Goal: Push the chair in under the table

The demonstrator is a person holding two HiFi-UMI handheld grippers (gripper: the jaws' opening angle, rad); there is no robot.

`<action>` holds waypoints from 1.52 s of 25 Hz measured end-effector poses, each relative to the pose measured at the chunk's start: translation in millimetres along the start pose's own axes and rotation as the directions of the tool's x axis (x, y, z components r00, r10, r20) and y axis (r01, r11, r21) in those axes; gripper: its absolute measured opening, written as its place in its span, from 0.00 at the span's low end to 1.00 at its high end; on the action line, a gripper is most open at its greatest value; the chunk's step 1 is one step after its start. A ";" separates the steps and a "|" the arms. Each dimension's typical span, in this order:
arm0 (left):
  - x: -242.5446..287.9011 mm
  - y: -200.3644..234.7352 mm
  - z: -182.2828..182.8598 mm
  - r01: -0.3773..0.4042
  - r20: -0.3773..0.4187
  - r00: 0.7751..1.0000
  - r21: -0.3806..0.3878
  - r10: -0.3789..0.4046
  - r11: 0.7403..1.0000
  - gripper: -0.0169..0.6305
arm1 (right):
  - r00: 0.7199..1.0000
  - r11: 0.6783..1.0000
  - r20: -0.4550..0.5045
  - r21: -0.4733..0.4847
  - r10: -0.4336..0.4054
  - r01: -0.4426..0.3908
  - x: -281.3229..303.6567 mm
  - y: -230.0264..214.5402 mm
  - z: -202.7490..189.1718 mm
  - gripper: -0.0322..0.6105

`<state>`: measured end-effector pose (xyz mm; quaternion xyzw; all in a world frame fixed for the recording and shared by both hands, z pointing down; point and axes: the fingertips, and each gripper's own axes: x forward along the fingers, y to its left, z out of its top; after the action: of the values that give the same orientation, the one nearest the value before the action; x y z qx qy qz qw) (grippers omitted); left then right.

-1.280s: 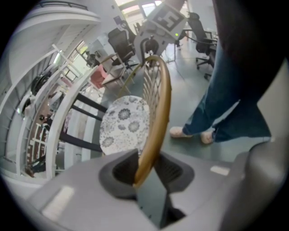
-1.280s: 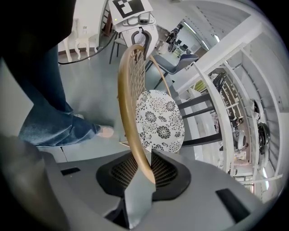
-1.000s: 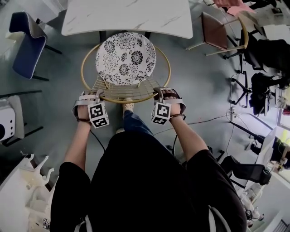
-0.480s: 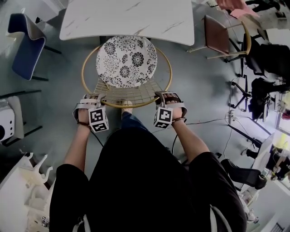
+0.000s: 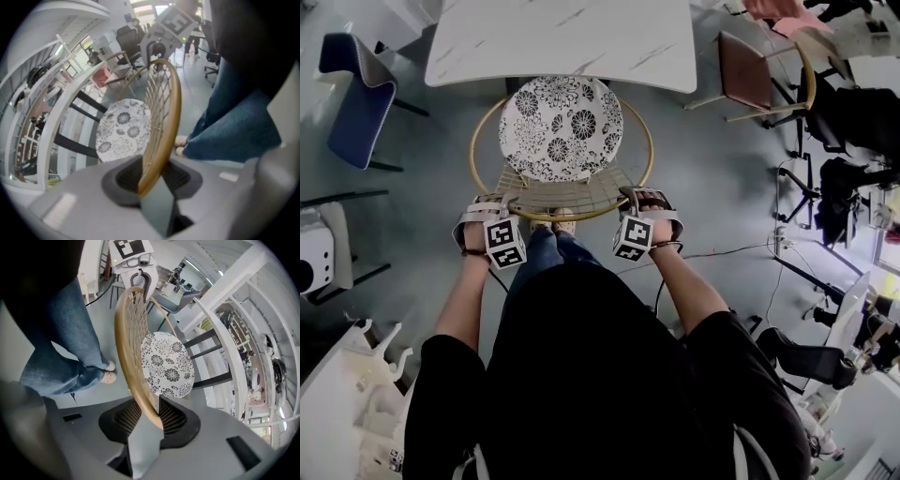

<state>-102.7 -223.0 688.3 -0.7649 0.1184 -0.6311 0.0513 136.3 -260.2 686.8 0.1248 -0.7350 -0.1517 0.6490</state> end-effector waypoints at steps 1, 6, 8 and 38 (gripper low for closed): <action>0.2 0.0 0.5 0.005 -0.002 1.000 -0.011 -0.005 1.000 0.22 | 1.000 1.000 -0.007 0.026 0.004 -0.004 -0.1 -0.1 -0.1 0.20; -9.7 -2.2 1.7 0.021 0.033 0.999 -0.055 -0.019 0.998 0.23 | 1.000 0.998 -0.017 0.066 0.009 -0.008 -12.6 4.9 4.4 0.23; -20.2 -1.5 4.4 0.022 0.070 0.997 -0.084 -0.016 0.996 0.24 | 1.000 0.999 0.005 0.035 -0.012 0.012 -24.3 4.6 9.5 0.24; -318.3 176.3 82.4 -0.158 0.475 0.532 -0.758 0.701 0.633 0.04 | 0.590 0.551 0.345 0.808 -0.730 0.209 -304.9 -196.2 131.7 0.09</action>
<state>-98.5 -321.0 328.4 -0.8591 0.4902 -0.1474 -0.0001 41.6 -317.2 317.3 0.5047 -0.8408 -0.0789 0.1791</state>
